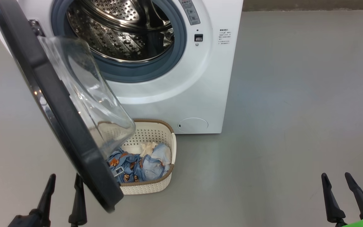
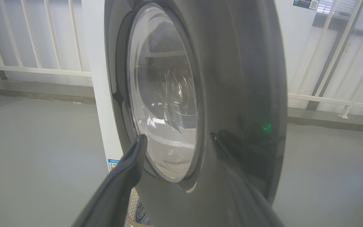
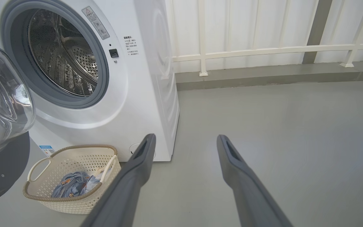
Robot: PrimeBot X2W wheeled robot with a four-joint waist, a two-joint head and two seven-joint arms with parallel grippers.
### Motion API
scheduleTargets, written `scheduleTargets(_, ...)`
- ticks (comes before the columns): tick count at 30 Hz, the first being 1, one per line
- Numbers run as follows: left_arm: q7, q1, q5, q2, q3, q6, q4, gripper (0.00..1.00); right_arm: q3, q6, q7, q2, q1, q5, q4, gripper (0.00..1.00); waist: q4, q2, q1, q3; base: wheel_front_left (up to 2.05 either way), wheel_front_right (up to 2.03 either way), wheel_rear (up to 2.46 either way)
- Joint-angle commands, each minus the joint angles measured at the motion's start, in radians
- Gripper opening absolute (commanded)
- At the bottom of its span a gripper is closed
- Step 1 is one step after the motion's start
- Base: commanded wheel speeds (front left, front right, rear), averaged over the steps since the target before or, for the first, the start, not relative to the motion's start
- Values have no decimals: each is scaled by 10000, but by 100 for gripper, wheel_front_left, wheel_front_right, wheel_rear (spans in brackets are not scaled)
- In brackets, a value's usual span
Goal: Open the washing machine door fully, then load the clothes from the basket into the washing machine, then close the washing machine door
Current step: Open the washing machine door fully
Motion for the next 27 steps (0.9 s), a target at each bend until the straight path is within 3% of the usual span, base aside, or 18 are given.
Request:
scheduleTargets(1, -63, -188, 107, 90, 376, -26, -195, 100, 163, 100, -118, -114, 0, -117, -202, 100, 5, 0, 0, -6, 0, 0, 0)
scheduleTargets(7, -63, -171, 102, 87, 411, -27, -157, 100, 186, 100, -118, -66, -8, -150, -213, 100, 30, 0, 0, -47, 0, 0, 0)
scheduleTargets(8, -63, -155, 111, 87, 422, -27, -110, 22, 190, 100, -118, -60, -6, -149, -213, 100, 33, 0, 0, -60, 0, 0, 0)
scheduleTargets(9, -63, -149, 136, 86, 463, -27, -83, 0, 192, 100, -118, -56, -2, -151, -210, 100, 37, 0, 0, -72, 0, 0, 0)
scheduleTargets(20, -63, -238, 330, 70, 1092, -27, -283, 0, 170, 100, -118, 44, 24, -147, -224, 100, 41, 0, 0, -172, 0, 0, 0)
scheduleTargets(27, -63, -956, 534, 56, 1738, 128, -1841, 0, 57, 100, -118, 124, 127, -159, -260, 100, 150, 0, 0, -251, 0, 0, 0)
